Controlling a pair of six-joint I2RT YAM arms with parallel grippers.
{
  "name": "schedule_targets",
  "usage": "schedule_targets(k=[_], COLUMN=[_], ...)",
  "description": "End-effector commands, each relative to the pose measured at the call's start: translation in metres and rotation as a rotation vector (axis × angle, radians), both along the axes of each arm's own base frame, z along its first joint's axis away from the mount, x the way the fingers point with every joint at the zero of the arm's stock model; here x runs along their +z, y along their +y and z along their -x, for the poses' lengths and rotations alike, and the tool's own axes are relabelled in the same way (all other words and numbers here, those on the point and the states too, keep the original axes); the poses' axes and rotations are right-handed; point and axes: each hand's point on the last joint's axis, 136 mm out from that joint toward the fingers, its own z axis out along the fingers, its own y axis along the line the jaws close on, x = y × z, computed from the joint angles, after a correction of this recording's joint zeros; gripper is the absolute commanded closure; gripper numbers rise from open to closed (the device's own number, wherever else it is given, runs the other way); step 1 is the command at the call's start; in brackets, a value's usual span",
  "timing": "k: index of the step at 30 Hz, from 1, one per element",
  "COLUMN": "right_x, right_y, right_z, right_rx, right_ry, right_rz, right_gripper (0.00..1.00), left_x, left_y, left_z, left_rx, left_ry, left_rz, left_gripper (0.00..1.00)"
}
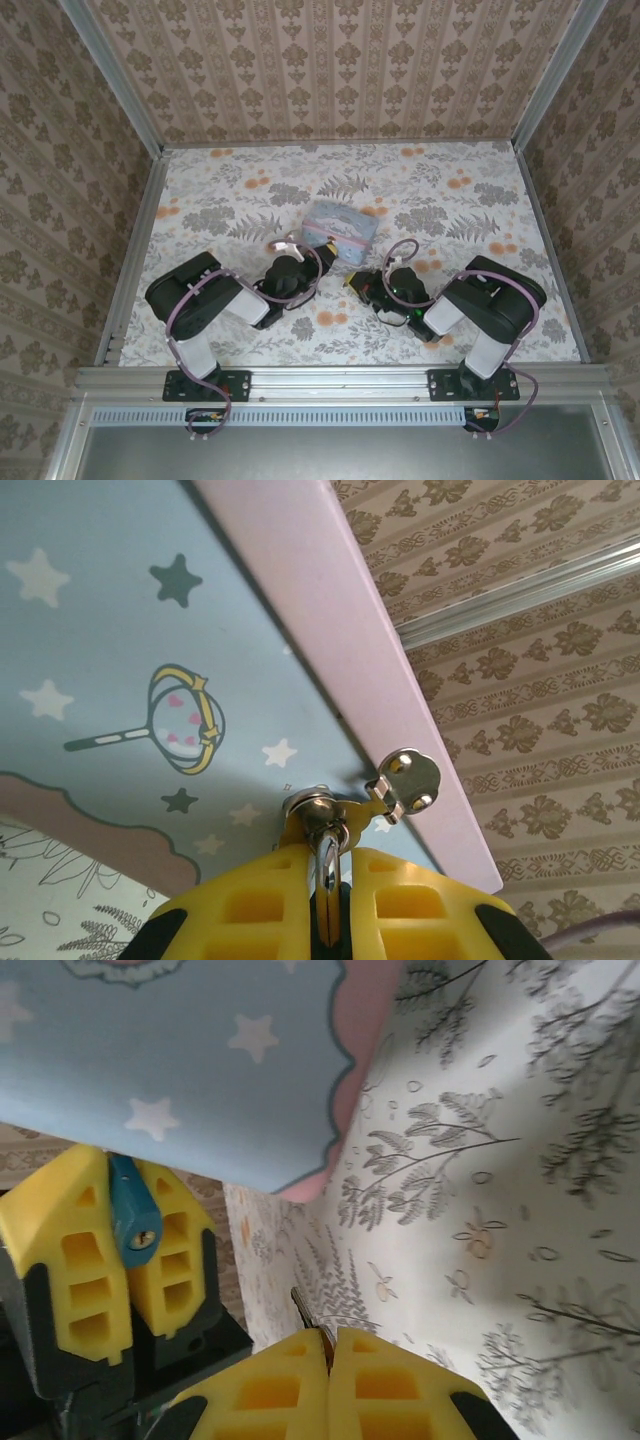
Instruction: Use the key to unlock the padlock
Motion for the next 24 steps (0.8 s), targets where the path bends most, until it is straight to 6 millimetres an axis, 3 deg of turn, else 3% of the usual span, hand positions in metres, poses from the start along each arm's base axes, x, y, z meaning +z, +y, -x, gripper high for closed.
schedule_targets(k=[1,24], right_x=[0.021,0.036], right_y=[0.004,0.013], right_z=[-0.011,-0.014], right_rx=[-0.052,-0.077], right_ry=[-0.063,-0.091], right_rz=[-0.067,-0.066], right_gripper=[1.0,1.0], left_x=[0.026,0.016], left_y=[0.002,-0.001], left_z=[-0.002,0.002], left_rx=[0.035,0.047], left_ry=[-0.042,-0.018], left_rz=[0.086,0.081], left_gripper=[1.0,1.0])
